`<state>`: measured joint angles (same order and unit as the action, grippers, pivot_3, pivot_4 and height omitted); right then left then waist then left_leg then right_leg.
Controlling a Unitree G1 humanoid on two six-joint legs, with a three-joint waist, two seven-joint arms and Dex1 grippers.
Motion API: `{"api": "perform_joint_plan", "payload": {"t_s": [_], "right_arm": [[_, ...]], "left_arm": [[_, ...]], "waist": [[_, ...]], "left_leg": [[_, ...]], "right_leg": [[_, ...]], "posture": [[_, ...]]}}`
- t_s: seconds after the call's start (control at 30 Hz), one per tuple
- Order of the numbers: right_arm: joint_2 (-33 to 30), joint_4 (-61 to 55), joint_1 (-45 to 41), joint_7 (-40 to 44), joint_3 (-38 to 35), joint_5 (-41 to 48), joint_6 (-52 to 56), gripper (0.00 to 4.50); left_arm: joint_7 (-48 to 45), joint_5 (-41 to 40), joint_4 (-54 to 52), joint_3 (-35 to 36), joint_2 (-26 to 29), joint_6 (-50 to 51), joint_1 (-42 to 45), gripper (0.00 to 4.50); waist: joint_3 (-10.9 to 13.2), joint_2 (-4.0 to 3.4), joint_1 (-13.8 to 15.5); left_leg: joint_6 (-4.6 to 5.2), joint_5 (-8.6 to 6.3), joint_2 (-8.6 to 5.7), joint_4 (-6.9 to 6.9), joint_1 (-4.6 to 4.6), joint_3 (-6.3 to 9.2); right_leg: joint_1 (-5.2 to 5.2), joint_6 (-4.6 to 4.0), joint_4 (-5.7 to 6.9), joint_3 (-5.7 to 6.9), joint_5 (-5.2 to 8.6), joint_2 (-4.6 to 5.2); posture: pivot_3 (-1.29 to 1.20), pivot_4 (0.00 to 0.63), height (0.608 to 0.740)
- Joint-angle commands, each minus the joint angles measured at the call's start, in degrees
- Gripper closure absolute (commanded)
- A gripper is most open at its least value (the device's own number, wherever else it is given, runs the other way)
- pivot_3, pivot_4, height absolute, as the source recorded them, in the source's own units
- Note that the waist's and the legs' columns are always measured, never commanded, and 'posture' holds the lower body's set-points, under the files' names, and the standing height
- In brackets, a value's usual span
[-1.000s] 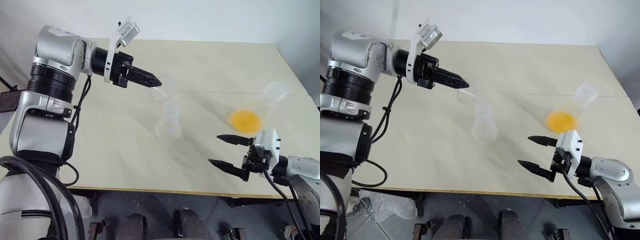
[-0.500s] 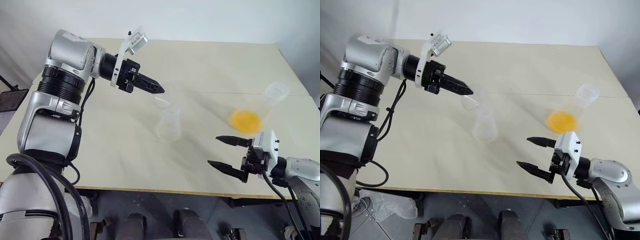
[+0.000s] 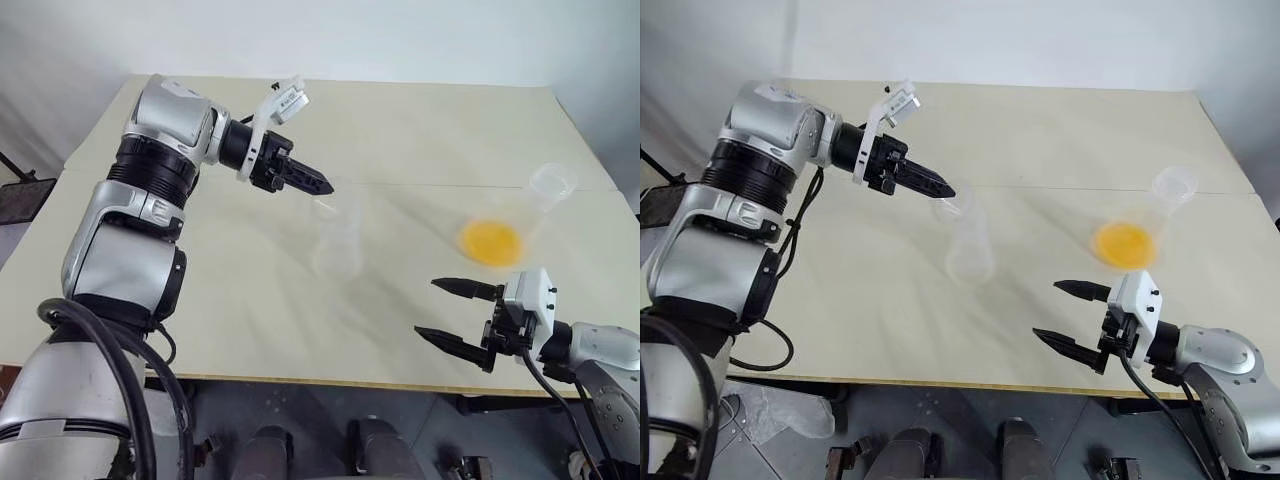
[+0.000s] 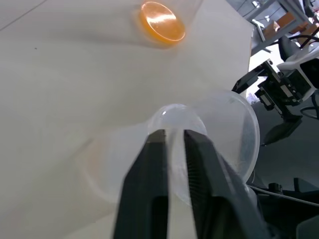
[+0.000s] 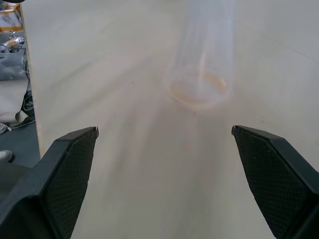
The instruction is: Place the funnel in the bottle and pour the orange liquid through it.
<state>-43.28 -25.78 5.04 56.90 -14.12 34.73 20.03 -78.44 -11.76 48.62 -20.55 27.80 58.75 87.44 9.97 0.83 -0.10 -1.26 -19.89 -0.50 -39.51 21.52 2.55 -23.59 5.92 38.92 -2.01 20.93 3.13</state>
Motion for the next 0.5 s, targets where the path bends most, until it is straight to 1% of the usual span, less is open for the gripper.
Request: {"api": "perform_joint_plan", "payload": {"t_s": [0.03,0.17,0.3,0.33,0.5], "right_arm": [[0.1,-1.9,0.0,-0.2,-1.4,0.9,-0.9,0.00],[0.0,-1.4,-0.6,-0.2,-1.2,0.7,-1.0,0.00],[-0.2,-0.9,-1.2,0.1,-1.2,0.6,-1.1,0.00],[-0.3,-0.8,-1.3,0.1,-1.3,0.6,-1.0,0.00],[-0.8,-0.6,-1.0,0.5,-2.7,0.9,-0.9,0.00]], "left_arm": [[-0.9,0.7,0.2,1.2,0.1,-0.5,2.7,2.59],[-1.9,0.8,0.2,1.4,0.1,-0.2,3.3,1.39],[-4.5,0.5,-1.7,1.2,1.3,-0.3,3.4,0.12],[-5.1,0.5,-2.4,1.3,1.9,-0.9,3.1,0.02],[-6.1,-0.3,-5.7,4.3,6.0,-4.1,1.3,0.02]], "waist": [[0.0,0.00,0.0],[0.0,0.00,0.0],[0.0,0.00,0.0],[0.0,0.00,-0.1],[0.0,0.00,-0.1]], "left_leg": [[0.00,0.00,0.00,0.00,0.00,0.00],[0.00,0.00,0.00,0.00,0.00,0.00],[0.00,0.00,0.00,0.00,0.00,0.00],[0.00,0.00,0.00,0.00,0.00,0.00],[0.00,0.00,0.00,0.01,0.00,0.00]], "right_leg": [[0.00,0.00,0.00,0.00,0.00,0.00],[0.00,0.00,0.01,0.00,0.00,0.00],[0.00,0.00,0.01,0.00,0.00,0.00],[0.00,0.00,0.01,0.00,0.00,0.00],[-0.02,0.00,0.02,-0.01,0.00,0.00]], "posture": [[0.00,0.150,0.740],[0.00,0.150,0.740],[0.00,0.150,0.740],[0.00,0.150,0.740],[0.00,0.150,0.740]]}}
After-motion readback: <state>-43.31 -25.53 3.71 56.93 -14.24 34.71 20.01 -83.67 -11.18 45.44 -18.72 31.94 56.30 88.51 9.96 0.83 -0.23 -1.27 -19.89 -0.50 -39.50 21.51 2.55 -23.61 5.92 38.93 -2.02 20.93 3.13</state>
